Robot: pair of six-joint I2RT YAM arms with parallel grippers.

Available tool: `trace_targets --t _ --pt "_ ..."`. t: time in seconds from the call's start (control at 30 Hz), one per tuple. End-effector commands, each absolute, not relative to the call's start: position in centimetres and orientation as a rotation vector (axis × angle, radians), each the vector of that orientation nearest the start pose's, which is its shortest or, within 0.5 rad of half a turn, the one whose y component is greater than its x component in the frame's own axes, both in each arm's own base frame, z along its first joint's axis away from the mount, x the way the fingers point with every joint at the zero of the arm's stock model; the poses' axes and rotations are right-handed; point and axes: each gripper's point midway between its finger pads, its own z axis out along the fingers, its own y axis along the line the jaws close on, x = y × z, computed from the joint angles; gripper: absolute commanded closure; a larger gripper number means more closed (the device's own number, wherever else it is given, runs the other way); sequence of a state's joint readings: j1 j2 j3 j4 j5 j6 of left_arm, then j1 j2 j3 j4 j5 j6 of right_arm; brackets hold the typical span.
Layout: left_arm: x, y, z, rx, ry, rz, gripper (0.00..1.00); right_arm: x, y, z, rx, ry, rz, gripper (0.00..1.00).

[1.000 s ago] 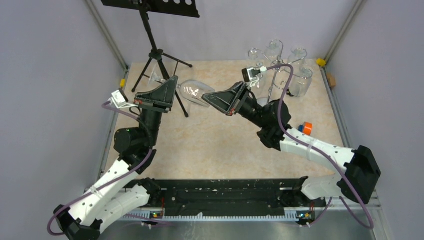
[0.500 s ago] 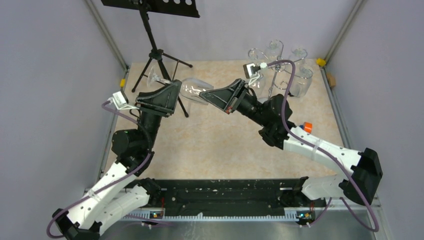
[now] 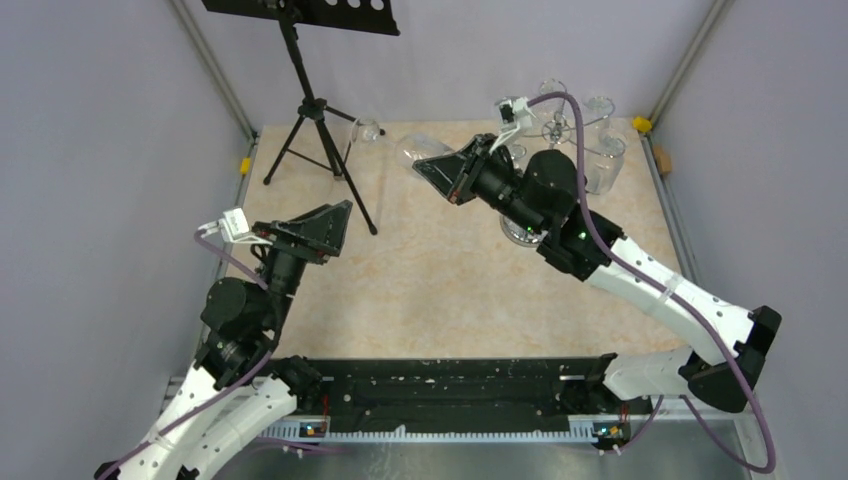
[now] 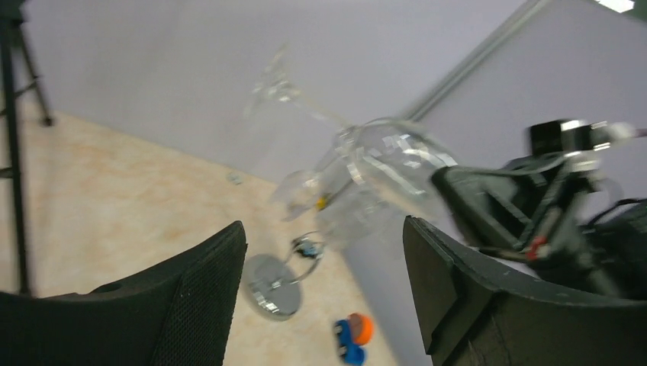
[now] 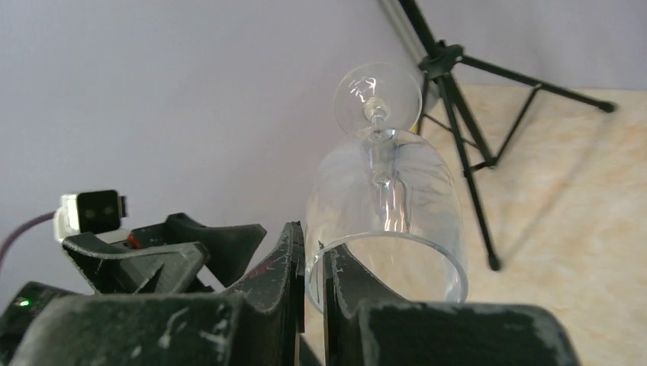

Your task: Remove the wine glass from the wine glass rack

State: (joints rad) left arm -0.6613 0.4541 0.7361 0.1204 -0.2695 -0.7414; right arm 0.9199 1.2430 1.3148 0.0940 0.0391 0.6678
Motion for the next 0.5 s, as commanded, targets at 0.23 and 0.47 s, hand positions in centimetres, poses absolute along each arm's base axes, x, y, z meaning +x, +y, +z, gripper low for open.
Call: trace_targets --t 0.23,0.47 --pt "22.7 -7.3 35.3 -0.349 1.548 -0.448 0.13 26.1 34.4 36.3 -0.613 1.842 0.603 1.00" --pt "23.6 -9.9 34.4 -0.236 1.683 -0.441 0.13 27.4 35.6 28.6 -0.777 2.094 0.345 1.00"
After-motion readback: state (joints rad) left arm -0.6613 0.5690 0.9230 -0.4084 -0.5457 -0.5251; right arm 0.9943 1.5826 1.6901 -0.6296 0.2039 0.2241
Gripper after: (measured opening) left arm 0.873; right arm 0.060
